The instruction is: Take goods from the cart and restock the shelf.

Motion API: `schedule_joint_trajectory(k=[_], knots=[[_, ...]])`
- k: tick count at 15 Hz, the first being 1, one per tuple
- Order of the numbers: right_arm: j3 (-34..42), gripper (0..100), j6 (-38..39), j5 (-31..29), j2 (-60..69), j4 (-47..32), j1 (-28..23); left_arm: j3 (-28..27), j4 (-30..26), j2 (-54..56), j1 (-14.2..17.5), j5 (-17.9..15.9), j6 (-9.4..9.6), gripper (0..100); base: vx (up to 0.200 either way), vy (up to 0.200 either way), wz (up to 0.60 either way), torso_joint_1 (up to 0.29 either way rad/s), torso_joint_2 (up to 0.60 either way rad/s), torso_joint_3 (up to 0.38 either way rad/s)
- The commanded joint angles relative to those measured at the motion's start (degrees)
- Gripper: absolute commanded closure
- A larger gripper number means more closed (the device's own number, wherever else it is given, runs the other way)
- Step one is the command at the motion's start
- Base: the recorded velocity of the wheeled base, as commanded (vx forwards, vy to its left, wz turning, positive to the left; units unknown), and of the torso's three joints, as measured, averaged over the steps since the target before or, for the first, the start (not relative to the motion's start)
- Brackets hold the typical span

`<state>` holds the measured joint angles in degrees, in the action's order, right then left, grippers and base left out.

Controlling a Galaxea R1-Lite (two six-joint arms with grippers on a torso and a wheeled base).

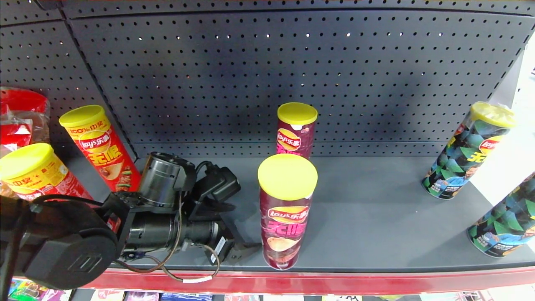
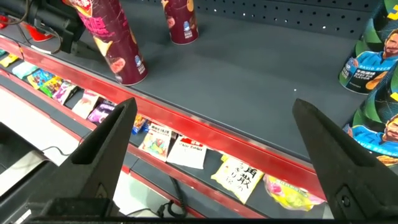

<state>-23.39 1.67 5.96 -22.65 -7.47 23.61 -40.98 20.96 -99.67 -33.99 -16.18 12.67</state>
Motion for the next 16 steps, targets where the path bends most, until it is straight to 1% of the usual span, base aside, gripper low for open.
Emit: schedule_joint_trajectory(k=[1, 5, 6, 7, 8, 9, 10, 11, 12, 13, 14, 15, 16], knots=[[-0.1, 0, 0.0, 0.0, -0.1, 0.0, 0.0, -0.4, 0.1, -0.3, 0.0, 0.0, -0.1, 0, 0.0, 0.0, 0.0, 0.0, 0.0, 0.0], [0.0, 0, 0.0, 0.0, -0.2, 0.0, 0.0, 0.1, 0.0, 0.2, 0.1, 0.2, -0.27, 0, 0.0, 0.0, 0.0, 0.0, 0.0, 0.0], [-0.1, 0, 0.0, -0.1, -0.1, -0.1, 0.0, 0.7, 0.0, 2.1, 0.6, 0.7, -0.45, 0, 0.0, 0.0, 0.0, 0.0, 0.0, 0.0], [-0.2, 0, 0.1, -0.7, 0.0, -1.6, -0.1, 3.5, -0.2, 6.7, 1.7, 1.5, -1.33, 0, 0.0, 0.0, 0.0, 0.0, 0.0, 0.0], [-0.2, 0, 0.2, -1.5, 0.5, -3.2, 0.0, 7.4, -0.3, 11.5, 2.2, 1.8, -2.91, 0, 0.0, 0.0, 0.0, 0.0, 0.0, 0.0], [-0.1, 0, 0.1, -1.7, 1.7, -4.8, 0.0, 11.9, -0.6, 17.4, 2.3, 3.3, -4.23, 0, 0.0, 0.0, 0.0, 0.0, 0.0, 0.0], [-0.5, 0, 0.1, -2.4, 2.6, -6.9, -0.1, 15.2, -1.3, 23.3, 2.2, 6.4, -6.07, 0, 0.0, 0.0, 0.0, 0.0, 0.0, 0.0], [-1.2, 0, 0.1, -4.0, 3.7, -9.8, -0.8, 17.2, -4.4, 29.8, 2.1, 10.3, -9.5, 0, 0.0, 0.0, 0.0, 0.0, 0.0, 0.0], [-2.4, 0, 0.1, -6.1, 4.7, -14.1, -2.1, 17.3, -11.9, 37.7, 1.9, 13.9, -13.46, 0, 0.0, 0.0, 0.0, 0.0, 0.0, 0.0], [-3.6, 0, 0.1, -7.5, 5.2, -18.2, -4.1, 16.2, -21.0, 45.0, 2.0, 16.7, -15.92, 0, 0.0, 0.0, 0.0, 0.0, 0.0, 0.0], [-4.3, 0, 0.1, -8.5, 6.0, -21.4, -6.9, 15.0, -29.5, 51.7, 2.0, 19.2, -16.88, 0, 0.0, 0.0, 0.0, 0.0, 0.0, 0.0], [-4.7, 0, -0.2, -9.3, 6.6, -23.7, -11.5, 13.8, -38.9, 59.5, 2.9, 21.2, -17.68, 0, 0.0, 0.0, 0.0, 0.0, 0.0, 0.0], [-4.8, 0, -0.3, -9.6, 7.1, -24.5, -16.2, 13.1, -45.6, 65.7, 5.2, 22.3, -17.94, 0, 0.0, 0.0, 0.0, 0.0, 0.0, 0.0]])
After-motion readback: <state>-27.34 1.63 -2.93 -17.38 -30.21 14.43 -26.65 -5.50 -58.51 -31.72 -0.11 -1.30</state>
